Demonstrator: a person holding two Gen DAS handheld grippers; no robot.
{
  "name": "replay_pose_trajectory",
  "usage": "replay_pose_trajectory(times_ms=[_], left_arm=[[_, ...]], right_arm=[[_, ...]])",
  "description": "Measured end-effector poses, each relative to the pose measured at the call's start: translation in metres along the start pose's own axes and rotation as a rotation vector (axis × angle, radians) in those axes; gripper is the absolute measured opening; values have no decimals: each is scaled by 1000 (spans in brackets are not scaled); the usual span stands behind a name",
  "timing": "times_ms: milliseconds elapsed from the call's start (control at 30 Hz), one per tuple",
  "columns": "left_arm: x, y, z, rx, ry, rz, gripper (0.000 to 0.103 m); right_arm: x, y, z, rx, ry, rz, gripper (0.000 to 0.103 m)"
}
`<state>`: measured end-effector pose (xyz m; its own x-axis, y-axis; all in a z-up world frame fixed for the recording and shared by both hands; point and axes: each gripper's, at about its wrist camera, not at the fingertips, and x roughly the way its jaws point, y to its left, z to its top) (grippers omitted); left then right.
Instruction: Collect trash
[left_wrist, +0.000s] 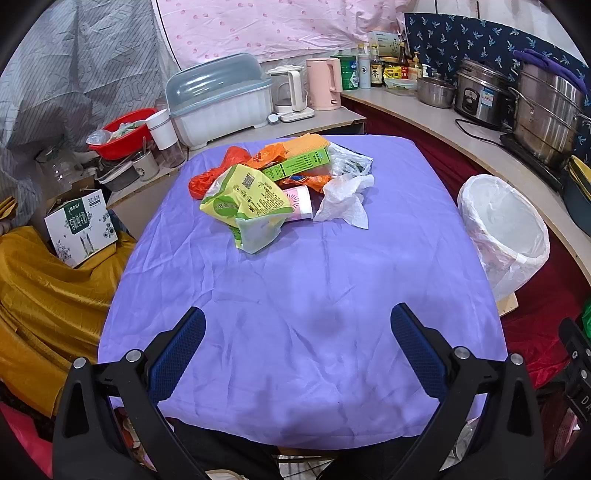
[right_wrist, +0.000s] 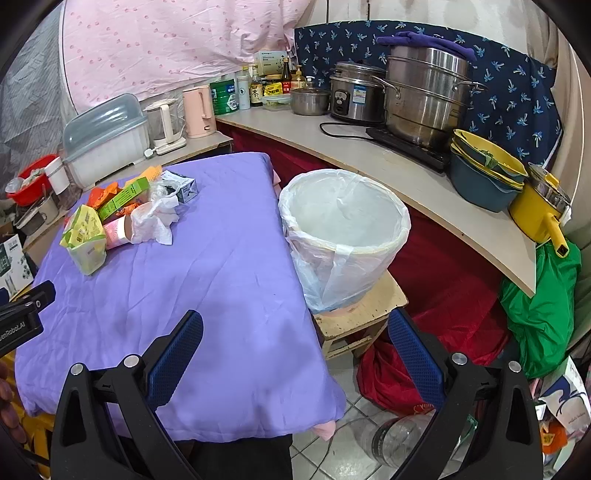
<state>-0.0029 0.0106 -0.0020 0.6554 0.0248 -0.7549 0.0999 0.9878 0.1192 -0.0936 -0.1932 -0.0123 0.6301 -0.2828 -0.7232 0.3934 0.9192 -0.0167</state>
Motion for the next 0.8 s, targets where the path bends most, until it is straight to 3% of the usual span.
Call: replay_pose_trajectory(times_ms=[800], left_arm=[[2,-2,0,-6,7,-14,96]], right_arm=[[0,1,0,-1,1,2,96]])
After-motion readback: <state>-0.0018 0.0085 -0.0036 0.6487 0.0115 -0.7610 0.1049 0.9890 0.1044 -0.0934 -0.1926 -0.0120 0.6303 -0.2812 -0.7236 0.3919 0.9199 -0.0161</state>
